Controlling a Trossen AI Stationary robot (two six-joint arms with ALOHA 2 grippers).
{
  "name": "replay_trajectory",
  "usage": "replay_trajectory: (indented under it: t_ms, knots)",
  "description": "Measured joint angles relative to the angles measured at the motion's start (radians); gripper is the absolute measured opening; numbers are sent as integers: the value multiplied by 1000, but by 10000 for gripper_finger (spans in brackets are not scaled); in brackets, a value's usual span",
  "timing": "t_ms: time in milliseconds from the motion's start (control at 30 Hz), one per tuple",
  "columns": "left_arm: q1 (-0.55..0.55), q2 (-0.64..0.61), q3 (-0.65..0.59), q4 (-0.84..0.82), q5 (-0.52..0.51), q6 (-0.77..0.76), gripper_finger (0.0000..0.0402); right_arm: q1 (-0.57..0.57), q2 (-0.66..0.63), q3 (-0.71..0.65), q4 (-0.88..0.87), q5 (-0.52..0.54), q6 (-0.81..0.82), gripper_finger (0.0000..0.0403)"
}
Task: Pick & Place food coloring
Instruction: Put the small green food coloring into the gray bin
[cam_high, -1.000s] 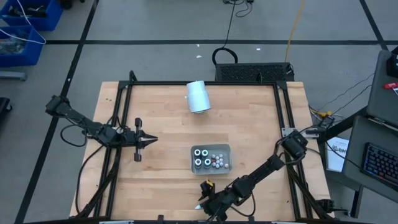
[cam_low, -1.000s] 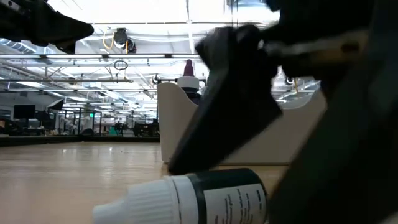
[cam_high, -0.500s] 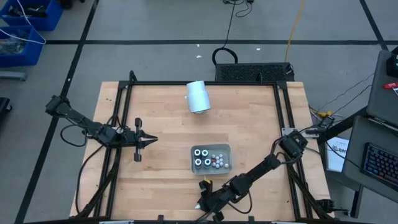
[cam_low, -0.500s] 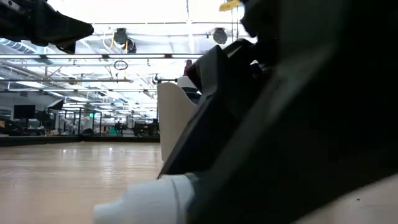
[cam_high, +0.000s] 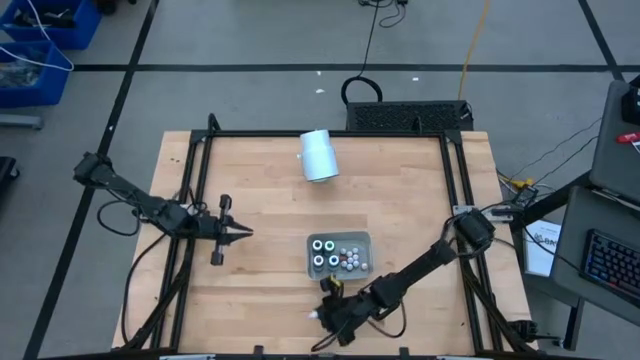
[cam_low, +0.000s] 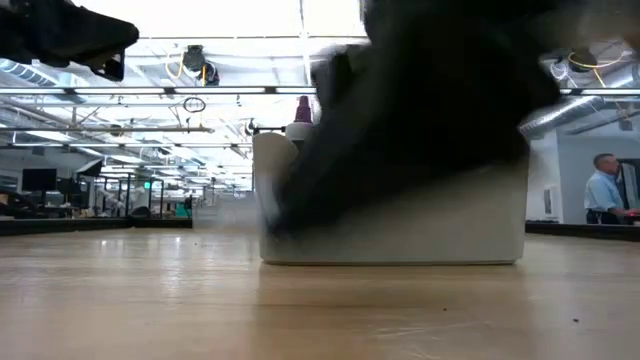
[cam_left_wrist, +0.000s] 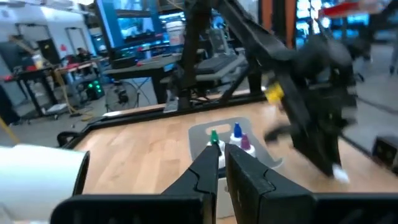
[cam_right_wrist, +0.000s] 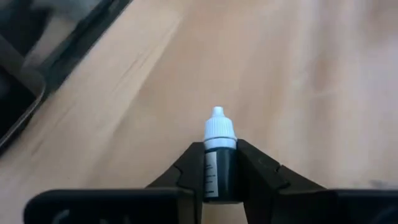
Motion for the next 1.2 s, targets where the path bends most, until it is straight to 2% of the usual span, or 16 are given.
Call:
replay_trajectory:
  t_ms: [100,200,300,467,700,900,1033,1200]
  knots:
    - [-17,57,0,22,3,39,38,-12,-90,4,-1,99,-26,67]
    - [-30,149,17,121,23,55,53,-35,-169,6,6,141,-42,64]
    - [-39,258,70,213,56,30,90,-55,-216,5,8,182,-135,60]
    - [-27,449,201,219,27,-105,165,-71,-234,5,107,317,-339,66]
    - [9,693,365,218,28,-160,239,-93,-234,5,142,589,-543,61]
    - [39,794,447,201,28,-198,266,-98,-234,5,160,614,-619,67]
    - [68,804,455,167,28,-262,269,-98,-234,5,164,614,-630,64]
    - [84,803,455,161,53,-270,269,-104,-234,5,164,609,-629,66]
